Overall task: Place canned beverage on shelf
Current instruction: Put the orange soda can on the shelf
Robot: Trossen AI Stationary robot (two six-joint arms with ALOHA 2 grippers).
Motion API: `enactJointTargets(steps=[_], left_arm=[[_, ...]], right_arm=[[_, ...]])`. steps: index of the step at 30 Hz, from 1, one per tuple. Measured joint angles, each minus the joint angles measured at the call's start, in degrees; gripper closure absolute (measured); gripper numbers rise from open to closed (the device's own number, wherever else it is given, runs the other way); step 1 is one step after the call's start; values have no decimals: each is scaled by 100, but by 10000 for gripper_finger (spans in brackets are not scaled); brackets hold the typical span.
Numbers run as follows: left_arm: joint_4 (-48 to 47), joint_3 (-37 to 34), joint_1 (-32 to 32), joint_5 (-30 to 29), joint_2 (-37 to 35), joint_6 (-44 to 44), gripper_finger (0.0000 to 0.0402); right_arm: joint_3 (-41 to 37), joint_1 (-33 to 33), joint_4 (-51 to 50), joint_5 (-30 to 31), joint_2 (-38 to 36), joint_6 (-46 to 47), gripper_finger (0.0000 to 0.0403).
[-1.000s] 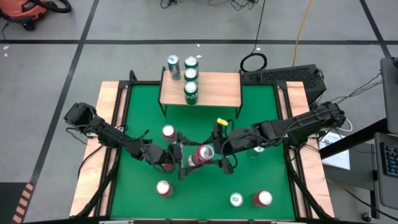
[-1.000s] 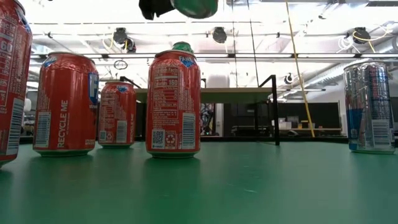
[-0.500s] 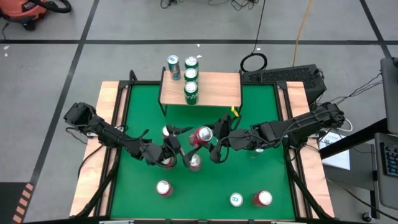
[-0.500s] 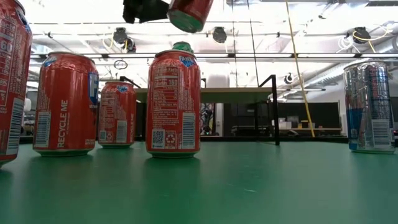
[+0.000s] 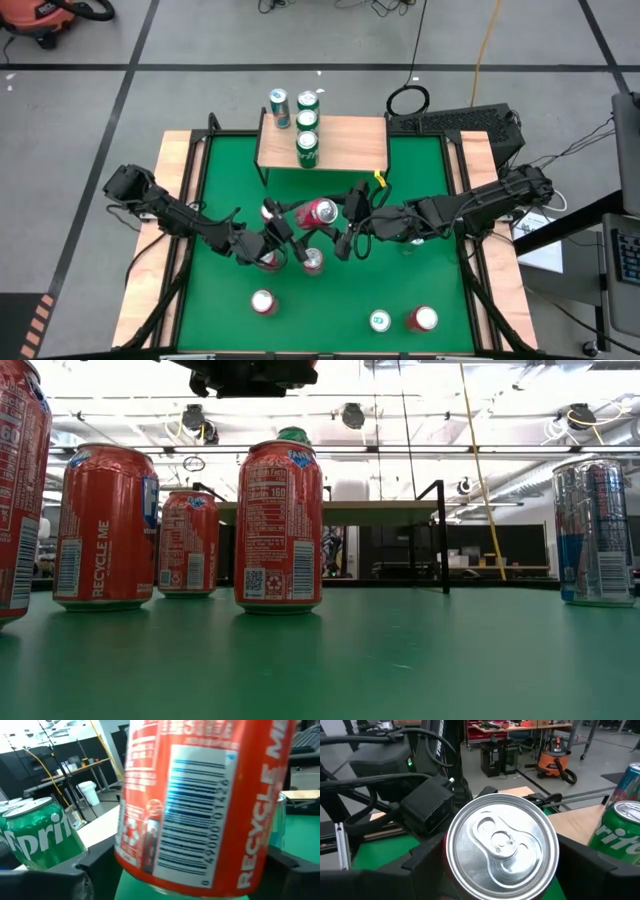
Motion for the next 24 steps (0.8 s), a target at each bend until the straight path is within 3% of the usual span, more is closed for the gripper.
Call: enactJointTargets(steps=[8, 18, 21, 24], left_arm=[[42, -11, -33, -58, 7, 212, 108], [41, -11, -13, 108, 7, 293, 21], [90, -11, -14, 120, 7, 255, 18], [128, -11, -15, 123, 7, 240, 39]], right_arm=[[7, -17, -46, 23, 36, -39, 103], [9, -94, -78, -10, 126, -12, 106], [9, -98, -62, -2, 143, 9, 106], [9, -103, -66, -1, 157, 34, 106]])
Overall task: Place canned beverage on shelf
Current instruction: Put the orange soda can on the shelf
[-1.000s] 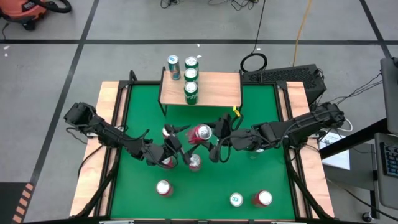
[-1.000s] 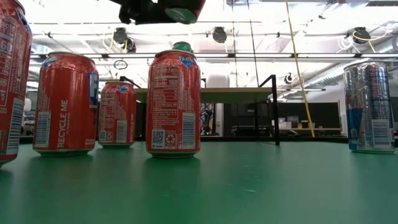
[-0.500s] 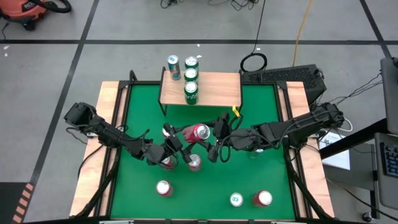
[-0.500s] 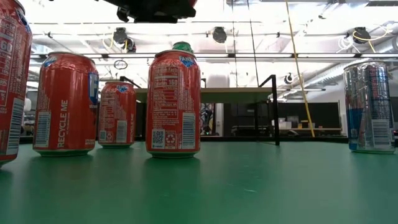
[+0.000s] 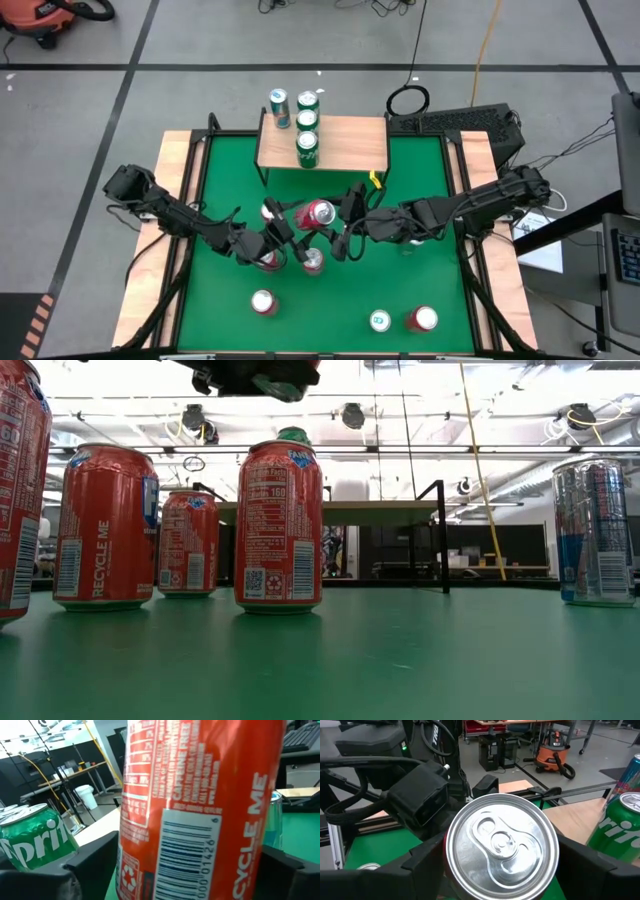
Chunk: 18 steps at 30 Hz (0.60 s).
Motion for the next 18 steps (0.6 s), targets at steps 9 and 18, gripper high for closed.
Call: enactJointTargets(steps=[9, 18], left_arm=[[-42, 0, -88, 54, 4, -135, 118], [-219, 0, -173, 903, 9, -566, 105]], right_arm=[[0, -4, 30, -27, 0, -198, 85], [2, 62, -261, -950, -159, -596, 55]])
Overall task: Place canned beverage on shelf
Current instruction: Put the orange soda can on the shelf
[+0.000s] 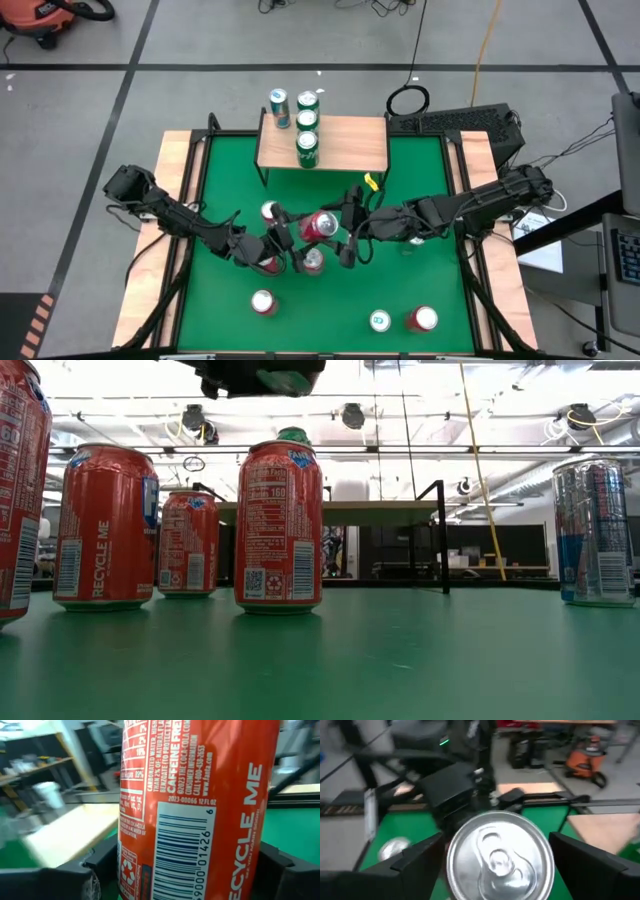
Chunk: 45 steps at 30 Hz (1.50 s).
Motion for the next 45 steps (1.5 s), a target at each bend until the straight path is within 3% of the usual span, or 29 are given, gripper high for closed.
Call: enactJointTargets(steps=[12, 16, 19, 25, 30, 36, 45], left_arm=[[-16, -6, 294, 3102, 0, -191, 100], [26, -9, 512, 4203, 4, -340, 99], [-8, -9, 646, 4624, 4, -369, 99], [-39, -9, 734, 4733, 4, -373, 99], [-275, 4, 712, 4586, -13, -494, 98], [-331, 7, 621, 4106, -13, -495, 74], [-219, 7, 525, 2751, -13, -473, 7]], right_arm=[[0, 62, -212, -2340, 185, -1363, 53], [0, 95, 52, -2523, 335, -1641, 57], [0, 108, 117, -2532, 410, -1845, 71], [0, 115, 136, -2607, 403, -1895, 102], [0, 115, 108, -2590, 399, -1850, 102], [-7, 115, 26, -2403, 375, -1593, 98], [-13, 97, -431, -1436, 191, -485, 97]])
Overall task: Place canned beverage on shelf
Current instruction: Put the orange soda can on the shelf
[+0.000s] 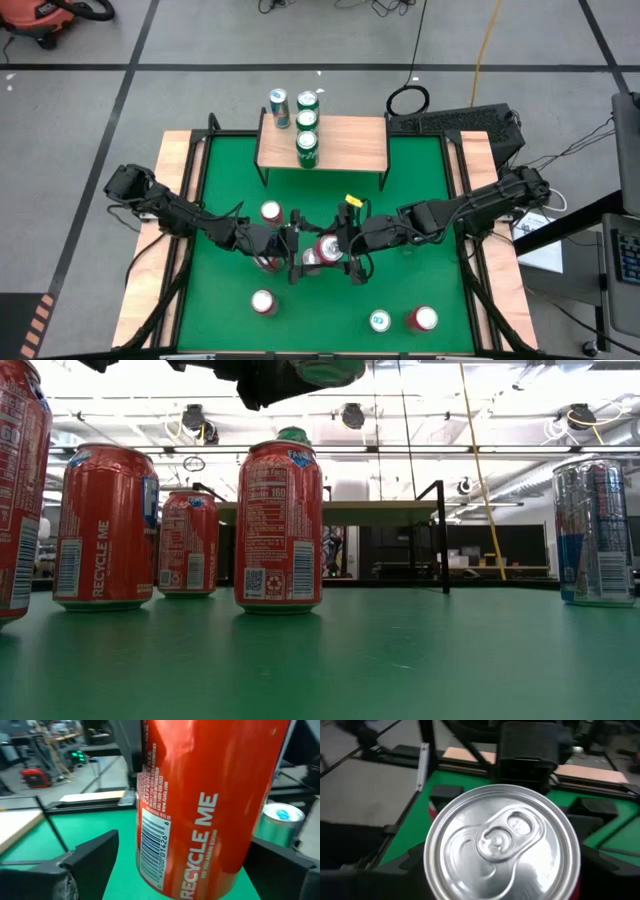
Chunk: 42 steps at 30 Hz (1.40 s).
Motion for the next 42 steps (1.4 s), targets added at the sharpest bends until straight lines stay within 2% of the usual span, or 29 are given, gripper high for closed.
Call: enactJointTargets(steps=[4, 9, 12, 21, 34, 40, 42], left_arm=[[235, -2, 2, -79, 0, -22, 11], [349, -2, 2, 225, 0, -28, 22], [348, -2, 0, 216, 0, -150, 35], [304, -2, -4, 199, 0, -157, 120], [287, -7, -229, 186, 11, -209, 113], [361, -7, -307, -131, 11, -320, 112], [415, -7, -321, -142, 11, -302, 112]], right_arm=[[2, 0, 53, 267, -6, 40, 97], [2, -17, 139, 266, -4, -15, 97], [2, -33, 144, 266, -4, -29, 97], [2, -37, 131, 277, -4, -8, 96], [13, 90, -95, 303, -47, -49, 50], [13, 327, -449, 1040, -298, 127, 52], [13, 377, -432, 1055, -349, 127, 53]])
